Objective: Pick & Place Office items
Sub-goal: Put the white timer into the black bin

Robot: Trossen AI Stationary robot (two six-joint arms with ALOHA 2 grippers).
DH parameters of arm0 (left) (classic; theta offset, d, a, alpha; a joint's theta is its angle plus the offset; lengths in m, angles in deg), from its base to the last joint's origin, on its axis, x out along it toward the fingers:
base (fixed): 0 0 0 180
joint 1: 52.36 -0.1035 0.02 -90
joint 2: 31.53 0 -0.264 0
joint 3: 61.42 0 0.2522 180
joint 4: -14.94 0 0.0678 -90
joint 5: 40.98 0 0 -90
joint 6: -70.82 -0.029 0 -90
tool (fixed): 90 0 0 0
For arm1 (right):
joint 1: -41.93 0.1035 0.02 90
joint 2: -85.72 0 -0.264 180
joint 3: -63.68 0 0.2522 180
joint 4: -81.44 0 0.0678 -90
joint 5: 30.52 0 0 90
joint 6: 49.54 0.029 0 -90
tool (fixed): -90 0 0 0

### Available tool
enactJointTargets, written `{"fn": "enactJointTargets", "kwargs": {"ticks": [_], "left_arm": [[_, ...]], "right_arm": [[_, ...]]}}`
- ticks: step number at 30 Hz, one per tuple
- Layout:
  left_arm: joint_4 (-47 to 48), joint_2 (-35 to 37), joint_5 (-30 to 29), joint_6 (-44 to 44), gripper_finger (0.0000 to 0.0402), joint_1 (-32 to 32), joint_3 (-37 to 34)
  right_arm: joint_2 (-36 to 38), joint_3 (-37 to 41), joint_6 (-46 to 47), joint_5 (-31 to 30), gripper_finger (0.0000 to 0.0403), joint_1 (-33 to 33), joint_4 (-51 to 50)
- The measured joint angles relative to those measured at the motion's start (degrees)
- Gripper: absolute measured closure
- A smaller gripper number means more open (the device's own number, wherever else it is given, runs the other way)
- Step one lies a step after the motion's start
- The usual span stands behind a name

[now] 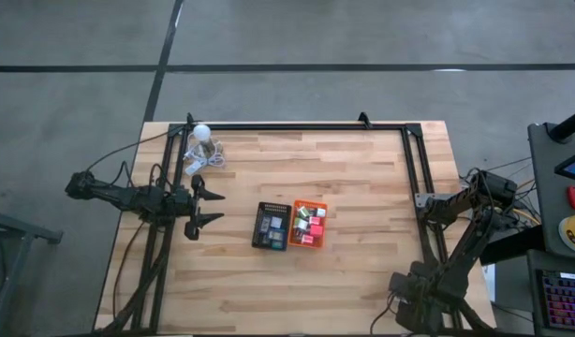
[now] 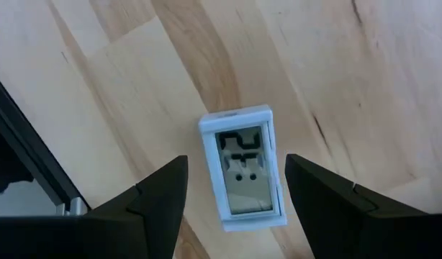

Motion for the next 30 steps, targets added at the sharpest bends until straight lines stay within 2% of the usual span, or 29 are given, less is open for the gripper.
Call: {"fn": "enactJointTargets", "kwargs": {"ticks": [12, 21, 27, 30], "left_arm": [[0.0, 0.0, -0.01, 0.0, 0.0149, 0.01, -0.01], [0.0, 0.0, 0.0, 0.0, 0.0149, 0.0, -0.01], [0.0, 0.02, -0.02, 0.0, 0.0149, 0.0, -0.01], [0.0, 0.02, -0.01, 0.01, 0.0149, -0.01, 0.0]], "right_arm": [[-0.19, 1.24, -0.07, -0.32, 0.0174, 0.0, 2.02], [-4.84, 0.94, -0.29, -0.27, 0.0174, 0.24, 2.45], [-5.03, 0.85, 9.1, -0.67, 0.0174, 0.24, 2.47], [-5.07, 0.85, 10.72, -0.7, 0.0174, 0.24, 2.45]]}}
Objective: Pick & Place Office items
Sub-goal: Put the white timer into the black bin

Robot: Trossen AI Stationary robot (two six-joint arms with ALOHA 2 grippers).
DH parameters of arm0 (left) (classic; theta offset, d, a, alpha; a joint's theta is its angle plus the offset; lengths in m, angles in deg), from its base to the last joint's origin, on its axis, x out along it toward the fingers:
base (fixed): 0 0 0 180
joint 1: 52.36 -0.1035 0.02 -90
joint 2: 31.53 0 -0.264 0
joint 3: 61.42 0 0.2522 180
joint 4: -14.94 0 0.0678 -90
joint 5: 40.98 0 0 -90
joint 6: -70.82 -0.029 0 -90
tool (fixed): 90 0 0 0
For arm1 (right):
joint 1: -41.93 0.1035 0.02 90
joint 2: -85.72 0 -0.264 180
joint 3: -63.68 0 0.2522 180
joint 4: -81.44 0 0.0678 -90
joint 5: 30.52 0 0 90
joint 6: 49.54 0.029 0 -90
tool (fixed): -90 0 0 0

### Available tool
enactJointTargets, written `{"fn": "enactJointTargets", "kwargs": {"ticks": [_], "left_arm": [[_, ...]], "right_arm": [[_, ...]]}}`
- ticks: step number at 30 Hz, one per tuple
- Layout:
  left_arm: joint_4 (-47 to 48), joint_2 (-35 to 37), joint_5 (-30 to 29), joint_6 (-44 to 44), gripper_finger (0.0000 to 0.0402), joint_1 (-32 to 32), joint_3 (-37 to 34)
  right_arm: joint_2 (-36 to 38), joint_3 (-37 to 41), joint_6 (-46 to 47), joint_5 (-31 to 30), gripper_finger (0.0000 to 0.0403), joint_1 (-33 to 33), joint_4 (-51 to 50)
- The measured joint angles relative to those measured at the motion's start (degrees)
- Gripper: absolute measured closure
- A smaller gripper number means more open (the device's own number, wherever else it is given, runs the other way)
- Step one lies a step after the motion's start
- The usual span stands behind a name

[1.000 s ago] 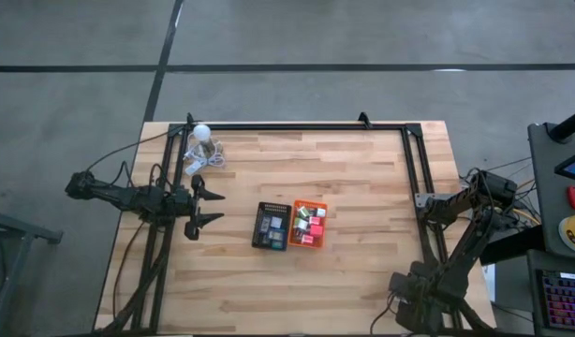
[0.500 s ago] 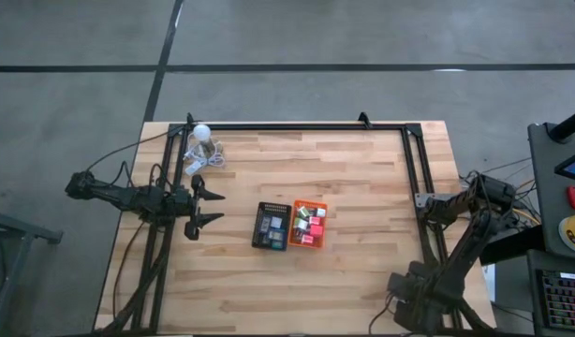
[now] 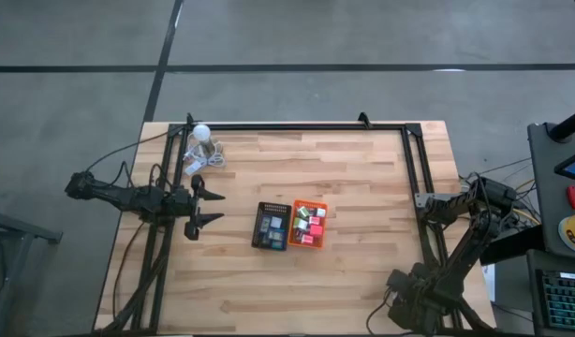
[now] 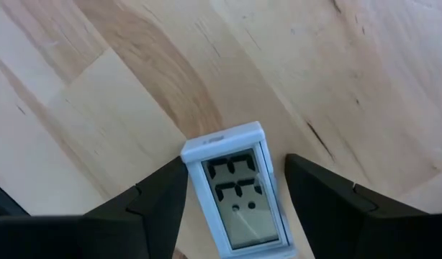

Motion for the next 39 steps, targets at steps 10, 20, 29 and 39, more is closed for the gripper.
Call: {"fn": "enactJointTargets", "kwargs": {"ticks": [10, 20, 29, 39], "left_arm": [[0.0, 0.0, 0.0, 0.0, 0.0149, 0.02, 0.0], [0.0, 0.0, 0.01, 0.0, 0.0149, 0.0, 0.0], [0.0, 0.0, 0.01, 0.0, 0.0149, 0.0, -0.01], [0.02, -0.02, 0.02, 0.0, 0.0149, 0.02, 0.0]], "right_arm": [[-0.04, 0.07, -2.3, 0.17, 0.0179, 0.0, -0.04], [-0.05, 0.01, -3.34, 0.39, 0.0246, 0.0, -0.86], [-0.27, -1.71, -3.37, 0.42, 0.0257, 0.0, -1.46], [-0.5, -5.33, 2.51, 0.81, 0.0252, -0.72, -3.24]]}}
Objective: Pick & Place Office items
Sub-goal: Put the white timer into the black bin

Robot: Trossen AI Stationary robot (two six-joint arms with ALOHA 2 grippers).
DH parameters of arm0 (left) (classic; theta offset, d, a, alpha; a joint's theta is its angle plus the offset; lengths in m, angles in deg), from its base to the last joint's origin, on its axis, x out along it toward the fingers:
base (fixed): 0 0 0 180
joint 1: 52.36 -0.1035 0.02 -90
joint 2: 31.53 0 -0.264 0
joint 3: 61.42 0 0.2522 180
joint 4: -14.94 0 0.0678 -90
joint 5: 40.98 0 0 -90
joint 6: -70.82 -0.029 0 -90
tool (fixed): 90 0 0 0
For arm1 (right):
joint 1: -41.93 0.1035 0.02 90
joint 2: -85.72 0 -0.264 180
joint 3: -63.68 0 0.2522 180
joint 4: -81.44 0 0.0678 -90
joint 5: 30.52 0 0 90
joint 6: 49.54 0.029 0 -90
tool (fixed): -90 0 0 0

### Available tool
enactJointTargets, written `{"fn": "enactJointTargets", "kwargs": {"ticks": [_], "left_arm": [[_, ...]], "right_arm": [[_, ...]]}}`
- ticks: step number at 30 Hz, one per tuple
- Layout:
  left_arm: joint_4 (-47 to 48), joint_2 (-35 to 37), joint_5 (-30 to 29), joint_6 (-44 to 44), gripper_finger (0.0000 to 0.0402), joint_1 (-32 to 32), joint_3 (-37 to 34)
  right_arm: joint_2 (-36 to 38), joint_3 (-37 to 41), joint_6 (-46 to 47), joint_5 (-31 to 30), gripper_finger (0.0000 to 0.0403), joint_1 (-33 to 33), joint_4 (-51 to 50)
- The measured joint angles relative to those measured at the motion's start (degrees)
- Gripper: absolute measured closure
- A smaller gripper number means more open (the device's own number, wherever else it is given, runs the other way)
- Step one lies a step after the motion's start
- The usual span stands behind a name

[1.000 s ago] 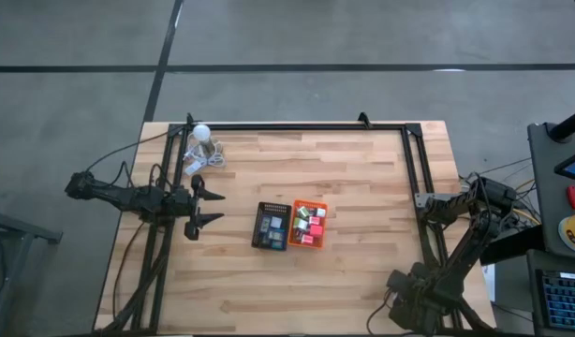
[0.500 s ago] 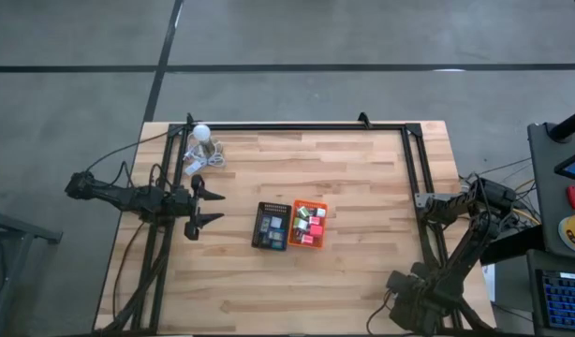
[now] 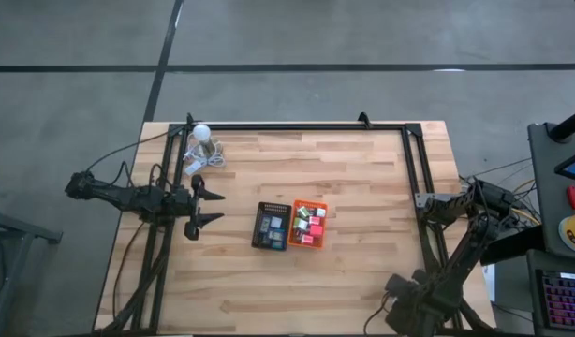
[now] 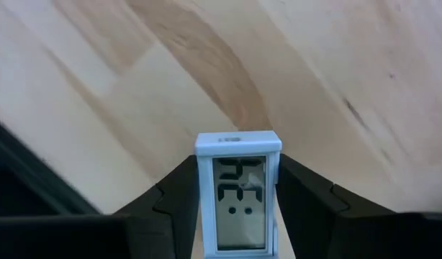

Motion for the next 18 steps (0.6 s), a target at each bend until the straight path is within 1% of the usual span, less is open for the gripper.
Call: {"fn": "enactJointTargets", "kwargs": {"ticks": [6, 8, 12, 18], "left_arm": [[-0.02, 0.02, -0.01, 0.0, 0.0149, -0.01, 0.0], [-0.02, 0.02, -0.02, 0.0, 0.0149, -0.01, 0.0], [-0.02, 0.02, -0.01, -0.01, 0.0149, -0.01, -0.01], [-0.02, 0.02, 0.0, 0.0, 0.0149, 0.0, -0.02]], "right_arm": [[0.15, -2.55, 0.16, -0.65, 0.0249, -0.99, -0.69], [0.15, -3.58, -0.06, -2.45, 0.025, -1.34, -1.6], [0.23, -6.24, -3.51, -9.94, 0.025, -2.3, -4.04], [0.28, -11.93, -11.89, -24.75, 0.0248, -4.88, -10.34]]}}
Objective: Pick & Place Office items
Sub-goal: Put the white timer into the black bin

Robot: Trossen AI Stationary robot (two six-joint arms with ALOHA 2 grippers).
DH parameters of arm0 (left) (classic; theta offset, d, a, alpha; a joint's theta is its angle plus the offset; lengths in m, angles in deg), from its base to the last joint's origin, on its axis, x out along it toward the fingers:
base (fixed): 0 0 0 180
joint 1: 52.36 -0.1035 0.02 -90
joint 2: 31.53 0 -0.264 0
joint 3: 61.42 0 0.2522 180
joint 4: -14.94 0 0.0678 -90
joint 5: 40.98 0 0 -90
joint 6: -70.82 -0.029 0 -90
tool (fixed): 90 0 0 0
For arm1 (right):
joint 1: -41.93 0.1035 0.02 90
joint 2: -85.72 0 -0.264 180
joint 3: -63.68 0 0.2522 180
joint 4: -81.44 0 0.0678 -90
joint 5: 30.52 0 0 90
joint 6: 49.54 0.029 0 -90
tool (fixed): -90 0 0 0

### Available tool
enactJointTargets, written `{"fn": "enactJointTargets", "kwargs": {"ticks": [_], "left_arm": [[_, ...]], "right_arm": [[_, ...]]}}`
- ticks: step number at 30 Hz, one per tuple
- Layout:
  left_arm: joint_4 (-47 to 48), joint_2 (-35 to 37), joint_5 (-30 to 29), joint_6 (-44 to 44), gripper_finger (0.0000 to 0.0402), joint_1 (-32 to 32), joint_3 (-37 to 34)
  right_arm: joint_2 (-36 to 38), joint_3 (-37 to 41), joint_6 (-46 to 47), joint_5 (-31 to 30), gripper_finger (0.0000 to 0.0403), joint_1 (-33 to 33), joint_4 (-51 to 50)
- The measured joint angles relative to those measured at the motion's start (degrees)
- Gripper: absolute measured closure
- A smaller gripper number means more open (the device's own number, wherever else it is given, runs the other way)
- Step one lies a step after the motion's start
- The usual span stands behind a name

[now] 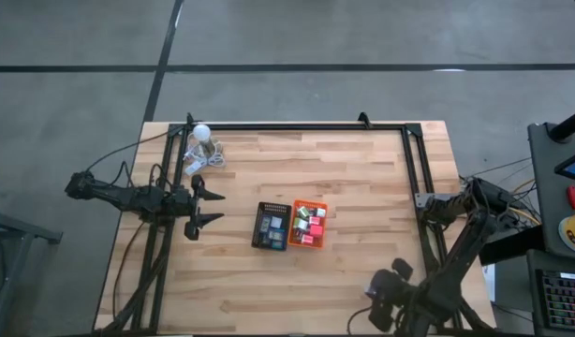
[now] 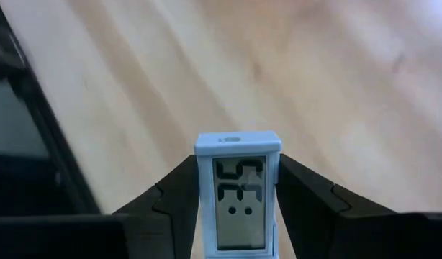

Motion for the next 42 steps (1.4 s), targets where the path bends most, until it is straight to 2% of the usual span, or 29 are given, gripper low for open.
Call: {"fn": "enactJointTargets", "kwargs": {"ticks": [5, 10, 16, 22, 27, 33, 38, 42], "left_arm": [[0.0, -0.02, 0.0, -0.02, 0.0149, -0.02, 0.02], [0.0, -0.02, 0.0, 0.0, 0.0149, -0.02, 0.02], [0.0, 0.0, -0.02, -0.01, 0.0149, -0.02, 0.02], [0.0, 0.0, -0.02, -0.02, 0.0149, 0.0, 0.02], [0.0, -0.02, 0.0, 0.0, 0.0149, 0.0, 0.01], [0.0, -0.02, -0.02, 0.0, 0.0149, -0.02, 0.02], [0.0, -0.01, -0.02, -0.01, 0.0149, 0.0, 0.01], [0.0, -0.01, -0.02, -0.01, 0.0149, 0.0, 0.02]], "right_arm": [[0.02, -4.54, -4.75, -9.99, 0.025, -3.14, -5.47], [0.09, -6.08, -11.95, -19.56, 0.0247, -7.37, -5.67], [0.09, -5.95, -19.99, -27.18, 0.0249, -14.16, -5.24], [0.09, -5.88, -28.78, -30.47, 0.0245, -21.33, -1.6], [0.09, -5.88, -45.03, -30.14, 0.0248, -27.66, 11.67], [-0.01, -5.84, -63.94, -23.99, 0.0241, -34.69, 29.55], [-0.17, -5.63, -72.48, -18.76, 0.024, -39.5, 37.02], [-0.21, -5.04, -73.65, -13.01, 0.0244, -42.78, 40.54]]}}
